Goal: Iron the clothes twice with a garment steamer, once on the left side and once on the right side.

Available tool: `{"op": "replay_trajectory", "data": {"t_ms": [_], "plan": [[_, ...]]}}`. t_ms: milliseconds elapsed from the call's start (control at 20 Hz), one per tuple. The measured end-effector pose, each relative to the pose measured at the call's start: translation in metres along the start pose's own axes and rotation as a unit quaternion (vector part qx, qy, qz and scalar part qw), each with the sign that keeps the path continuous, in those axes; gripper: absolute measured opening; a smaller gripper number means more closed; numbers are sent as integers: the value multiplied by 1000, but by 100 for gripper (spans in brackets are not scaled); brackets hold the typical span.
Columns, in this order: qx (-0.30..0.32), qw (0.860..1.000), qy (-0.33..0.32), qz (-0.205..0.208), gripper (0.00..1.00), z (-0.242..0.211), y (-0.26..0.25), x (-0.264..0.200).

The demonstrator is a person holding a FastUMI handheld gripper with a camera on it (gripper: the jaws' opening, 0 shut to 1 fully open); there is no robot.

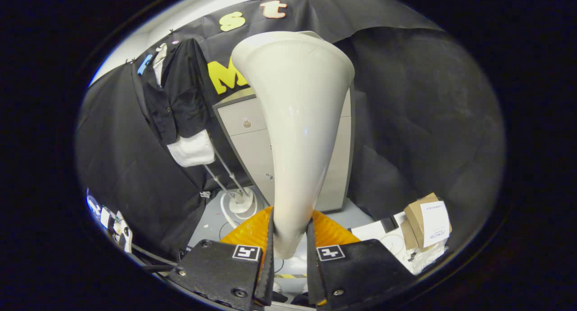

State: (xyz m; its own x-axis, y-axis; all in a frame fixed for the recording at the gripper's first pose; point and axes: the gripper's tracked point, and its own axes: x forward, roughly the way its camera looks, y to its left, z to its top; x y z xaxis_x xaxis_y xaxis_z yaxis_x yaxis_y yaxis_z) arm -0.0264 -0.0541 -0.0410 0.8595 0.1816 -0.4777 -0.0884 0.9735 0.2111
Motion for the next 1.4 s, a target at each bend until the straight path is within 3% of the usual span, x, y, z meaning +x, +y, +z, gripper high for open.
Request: {"op": "replay_trajectory", "data": {"t_ms": [1400], "plan": [[14, 1000, 5, 0, 33, 4, -17, -3]]}}
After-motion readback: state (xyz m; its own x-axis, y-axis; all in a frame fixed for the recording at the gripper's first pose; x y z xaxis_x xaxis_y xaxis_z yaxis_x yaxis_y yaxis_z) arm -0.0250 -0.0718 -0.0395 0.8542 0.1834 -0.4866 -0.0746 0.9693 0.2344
